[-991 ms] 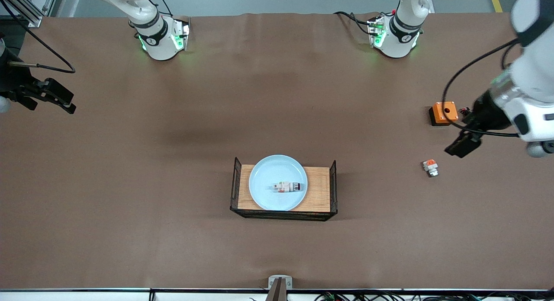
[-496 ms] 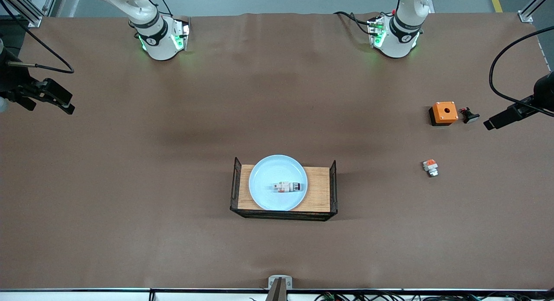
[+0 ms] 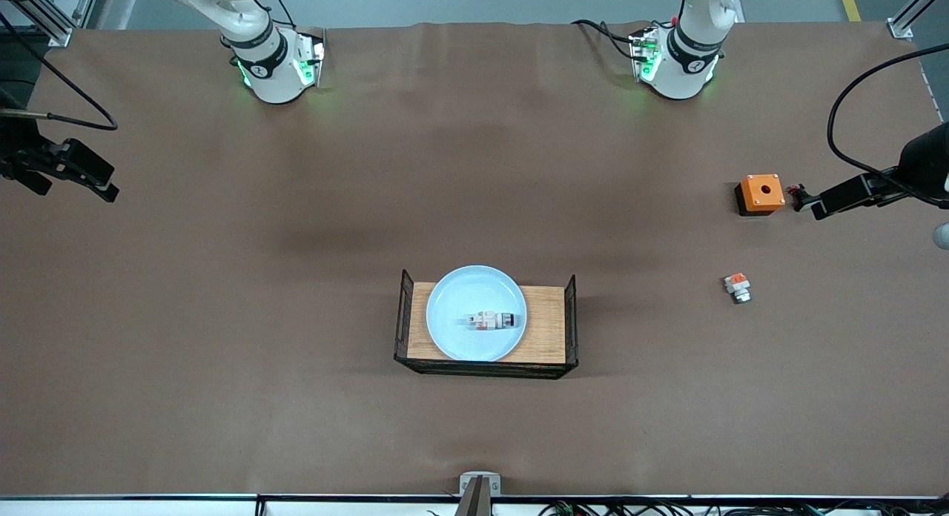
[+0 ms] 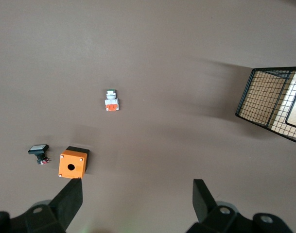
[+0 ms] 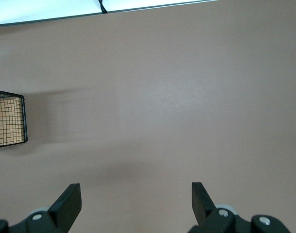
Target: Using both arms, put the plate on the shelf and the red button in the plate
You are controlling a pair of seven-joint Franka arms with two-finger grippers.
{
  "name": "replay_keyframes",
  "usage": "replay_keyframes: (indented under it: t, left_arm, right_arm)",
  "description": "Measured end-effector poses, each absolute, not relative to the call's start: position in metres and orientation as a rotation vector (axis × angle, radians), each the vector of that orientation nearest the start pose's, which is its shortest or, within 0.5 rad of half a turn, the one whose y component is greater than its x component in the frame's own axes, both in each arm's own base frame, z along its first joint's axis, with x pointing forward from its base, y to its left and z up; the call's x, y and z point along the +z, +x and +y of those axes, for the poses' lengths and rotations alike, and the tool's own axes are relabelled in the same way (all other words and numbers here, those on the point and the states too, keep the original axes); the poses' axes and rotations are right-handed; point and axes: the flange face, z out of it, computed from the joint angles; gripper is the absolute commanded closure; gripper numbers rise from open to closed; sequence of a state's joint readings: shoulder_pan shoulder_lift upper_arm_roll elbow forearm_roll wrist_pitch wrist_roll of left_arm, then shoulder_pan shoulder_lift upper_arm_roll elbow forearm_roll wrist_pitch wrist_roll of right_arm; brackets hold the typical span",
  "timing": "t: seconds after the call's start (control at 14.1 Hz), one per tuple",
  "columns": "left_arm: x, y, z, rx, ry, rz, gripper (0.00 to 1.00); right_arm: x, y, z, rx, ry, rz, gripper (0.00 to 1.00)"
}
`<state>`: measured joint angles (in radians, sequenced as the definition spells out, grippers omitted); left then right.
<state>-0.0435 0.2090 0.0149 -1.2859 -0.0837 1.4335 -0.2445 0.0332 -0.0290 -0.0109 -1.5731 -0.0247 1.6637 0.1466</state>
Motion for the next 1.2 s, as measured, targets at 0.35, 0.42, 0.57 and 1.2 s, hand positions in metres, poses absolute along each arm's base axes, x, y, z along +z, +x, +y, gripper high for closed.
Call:
replay_keyframes:
  t: [0.35, 0.42, 0.57, 1.2]
  left_arm:
    - [0.636, 0.595, -0.028, 0.086, -3.201, -0.317, 0.00]
    - [0.641, 0.588, -0.028, 0.059, -3.204, -0.313, 0.00]
    - [0.645, 0.569, -0.028, -0.038, -3.219, -0.259, 0.00]
    - [0.663, 0.504, -0.020, -0.193, -3.228, -0.211, 0.00]
  right_arm:
    - [0.645, 0.562, 0.009, -0.191, -3.145, 0.197, 0.00]
    - [0.646, 0.563, 0.009, -0.193, -3.145, 0.197, 0.00]
    - [0.646, 0.563, 0.009, -0.194, -3.144, 0.197, 0.00]
    - [0.645, 0.557, 0.008, -0.117, -3.150, 0.222, 0.00]
